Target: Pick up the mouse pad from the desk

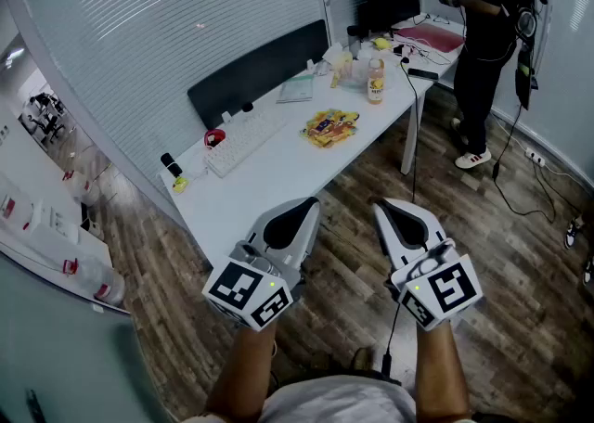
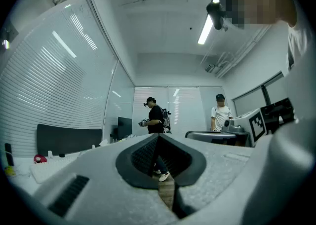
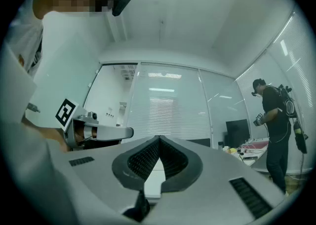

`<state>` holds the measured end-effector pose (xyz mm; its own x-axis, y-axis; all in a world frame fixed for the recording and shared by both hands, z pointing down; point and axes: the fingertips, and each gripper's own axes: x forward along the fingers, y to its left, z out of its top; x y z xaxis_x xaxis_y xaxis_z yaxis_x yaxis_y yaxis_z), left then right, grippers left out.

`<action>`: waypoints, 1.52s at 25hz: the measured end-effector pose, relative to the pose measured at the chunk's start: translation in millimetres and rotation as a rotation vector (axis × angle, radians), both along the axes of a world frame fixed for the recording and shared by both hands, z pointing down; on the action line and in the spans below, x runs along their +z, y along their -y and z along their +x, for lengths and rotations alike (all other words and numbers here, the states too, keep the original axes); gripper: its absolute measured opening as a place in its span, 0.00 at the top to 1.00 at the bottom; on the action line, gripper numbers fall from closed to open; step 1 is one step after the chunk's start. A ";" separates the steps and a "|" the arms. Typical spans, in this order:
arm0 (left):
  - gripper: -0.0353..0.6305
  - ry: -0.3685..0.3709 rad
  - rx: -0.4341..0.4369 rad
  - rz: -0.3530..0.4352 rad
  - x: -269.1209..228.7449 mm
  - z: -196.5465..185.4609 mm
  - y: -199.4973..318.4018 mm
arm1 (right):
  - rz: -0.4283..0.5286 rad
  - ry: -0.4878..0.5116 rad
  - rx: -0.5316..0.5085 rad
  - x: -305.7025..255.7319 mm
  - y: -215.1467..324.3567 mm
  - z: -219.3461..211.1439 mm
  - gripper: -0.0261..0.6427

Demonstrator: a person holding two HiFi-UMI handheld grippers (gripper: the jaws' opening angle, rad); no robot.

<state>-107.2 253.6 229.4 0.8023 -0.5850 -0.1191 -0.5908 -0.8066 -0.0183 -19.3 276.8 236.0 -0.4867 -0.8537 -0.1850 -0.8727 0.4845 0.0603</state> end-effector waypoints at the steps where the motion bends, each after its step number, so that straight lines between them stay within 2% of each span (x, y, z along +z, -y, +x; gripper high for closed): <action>1: 0.92 0.001 0.001 0.000 0.3 1.1 -0.1 | 0.000 -0.001 0.000 -0.1 -0.2 1.0 0.94; 13: 0.92 0.012 -0.018 -0.002 4.7 14.6 7.7 | -0.004 0.031 -0.029 -0.3 4.6 19.0 0.94; 29: 0.92 0.031 -0.127 -0.011 20.9 34.6 13.7 | -0.006 0.032 -0.080 13.5 15.6 61.8 0.94; 38: 0.92 0.025 -0.156 -0.016 23.4 35.9 46.2 | -0.016 0.017 -0.087 19.9 48.3 69.0 0.94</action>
<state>-71.2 207.4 252.8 0.7037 -0.7047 -0.0902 -0.7089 -0.7050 -0.0223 49.7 228.5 255.9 -0.5563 -0.8111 -0.1805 -0.8280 0.5595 0.0373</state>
